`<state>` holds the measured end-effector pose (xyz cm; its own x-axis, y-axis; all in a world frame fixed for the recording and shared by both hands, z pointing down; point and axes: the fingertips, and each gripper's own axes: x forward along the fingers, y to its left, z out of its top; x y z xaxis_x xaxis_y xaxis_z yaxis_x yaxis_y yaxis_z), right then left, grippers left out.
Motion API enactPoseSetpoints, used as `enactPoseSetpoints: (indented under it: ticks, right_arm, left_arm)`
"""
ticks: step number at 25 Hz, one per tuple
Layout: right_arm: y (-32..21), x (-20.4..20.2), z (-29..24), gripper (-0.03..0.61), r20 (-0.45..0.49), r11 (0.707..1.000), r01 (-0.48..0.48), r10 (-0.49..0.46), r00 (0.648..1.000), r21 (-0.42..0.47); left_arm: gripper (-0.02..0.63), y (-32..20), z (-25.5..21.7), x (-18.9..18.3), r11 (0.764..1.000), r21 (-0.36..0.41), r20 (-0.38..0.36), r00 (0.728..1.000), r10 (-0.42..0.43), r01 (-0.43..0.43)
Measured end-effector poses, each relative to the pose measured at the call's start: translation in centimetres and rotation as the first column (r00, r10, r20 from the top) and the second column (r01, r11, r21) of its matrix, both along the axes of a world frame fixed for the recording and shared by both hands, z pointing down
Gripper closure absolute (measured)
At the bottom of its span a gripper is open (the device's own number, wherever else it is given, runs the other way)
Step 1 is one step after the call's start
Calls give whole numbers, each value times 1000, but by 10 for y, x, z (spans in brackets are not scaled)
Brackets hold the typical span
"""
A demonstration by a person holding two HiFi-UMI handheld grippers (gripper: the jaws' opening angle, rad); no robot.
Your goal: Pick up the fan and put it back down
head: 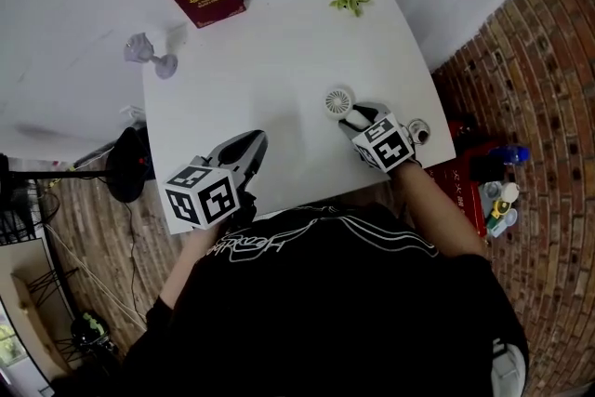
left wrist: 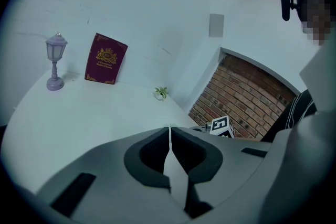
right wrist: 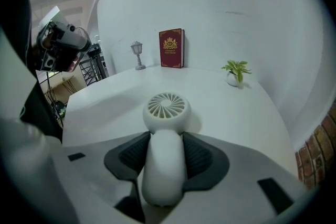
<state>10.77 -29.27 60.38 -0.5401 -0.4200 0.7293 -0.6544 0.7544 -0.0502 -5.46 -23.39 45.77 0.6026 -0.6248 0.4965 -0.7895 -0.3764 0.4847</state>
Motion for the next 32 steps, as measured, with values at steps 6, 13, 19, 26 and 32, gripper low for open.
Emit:
enactPoseSetpoints:
  ticks: [6, 13, 19, 26, 32]
  right_arm:
    - [6, -1, -17, 385, 43, 998, -66, 65, 997, 21]
    - [23, -5, -61, 385, 103, 990, -114, 105, 989, 78]
    - [52, -17, -110, 385, 255, 981, -178, 154, 955, 74]
    - [99, -33, -155, 385, 323, 975, -175, 124, 938, 134]
    - [138, -44, -175, 385, 374, 974, -174, 109, 921, 144]
  left_arm:
    - [575, 13, -3, -11, 1000, -19, -5, 1000, 6, -6]
    - [575, 30, -5, -17, 1000, -3, -34, 999, 10, -10]
    - [575, 48, -13, -24, 1000, 29, -54, 998, 12, -10]
    - [575, 74, -31, -26, 996, 80, -70, 996, 47, -42]
    - [575, 92, -40, -24, 992, 110, -87, 993, 75, -65]
